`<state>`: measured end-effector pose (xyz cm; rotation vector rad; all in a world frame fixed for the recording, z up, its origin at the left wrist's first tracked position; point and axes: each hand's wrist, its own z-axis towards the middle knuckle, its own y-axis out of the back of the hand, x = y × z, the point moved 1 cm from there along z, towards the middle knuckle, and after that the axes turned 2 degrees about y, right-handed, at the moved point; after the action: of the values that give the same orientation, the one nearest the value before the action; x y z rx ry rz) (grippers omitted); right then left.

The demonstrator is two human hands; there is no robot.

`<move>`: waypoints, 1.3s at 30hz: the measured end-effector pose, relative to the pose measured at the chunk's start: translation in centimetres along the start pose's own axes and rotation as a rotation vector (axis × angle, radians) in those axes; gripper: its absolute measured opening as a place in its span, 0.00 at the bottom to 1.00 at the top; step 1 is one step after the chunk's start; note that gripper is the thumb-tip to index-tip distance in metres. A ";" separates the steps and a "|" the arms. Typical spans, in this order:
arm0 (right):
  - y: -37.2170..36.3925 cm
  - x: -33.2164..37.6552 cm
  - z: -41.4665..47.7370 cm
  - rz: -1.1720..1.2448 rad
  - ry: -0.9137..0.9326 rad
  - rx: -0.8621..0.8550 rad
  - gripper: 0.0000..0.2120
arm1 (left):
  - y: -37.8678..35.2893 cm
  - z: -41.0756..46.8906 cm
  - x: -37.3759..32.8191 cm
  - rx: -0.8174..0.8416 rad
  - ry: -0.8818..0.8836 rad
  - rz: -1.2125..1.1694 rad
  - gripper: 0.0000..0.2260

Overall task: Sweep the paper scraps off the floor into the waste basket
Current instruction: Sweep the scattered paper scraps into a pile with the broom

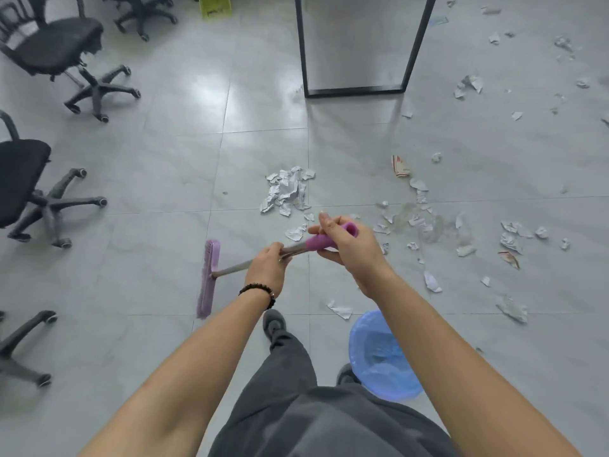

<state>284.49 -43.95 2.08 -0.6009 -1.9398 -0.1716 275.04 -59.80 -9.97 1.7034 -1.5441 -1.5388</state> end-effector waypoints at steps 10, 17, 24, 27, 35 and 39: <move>-4.5 -1.4 7.9 -0.061 -0.113 -0.267 0.13 | -2.9 10.2 4.3 0.194 -0.069 -0.110 0.14; -5.8 8.5 10.3 -0.243 0.125 -0.622 0.17 | 0.3 15.9 -3.3 0.307 -0.389 -0.177 0.08; -9.1 16.6 14.7 -0.265 0.289 -0.586 0.20 | 9.1 21.8 -5.6 0.245 -0.542 -0.065 0.10; -10.2 17.1 17.6 -0.175 0.293 -0.556 0.18 | 11.9 24.3 -3.6 0.177 -0.523 -0.035 0.08; -16.8 10.6 29.1 0.098 0.121 -0.357 0.13 | 14.9 35.0 6.1 0.046 -0.175 0.000 0.09; -18.9 7.6 35.0 0.159 0.068 -0.261 0.12 | 14.7 40.3 7.7 0.081 0.038 0.002 0.17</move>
<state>244.42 -44.41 -3.80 -0.9059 -1.8084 -0.3435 231.87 -56.27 -14.79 1.7635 -1.6089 -1.4526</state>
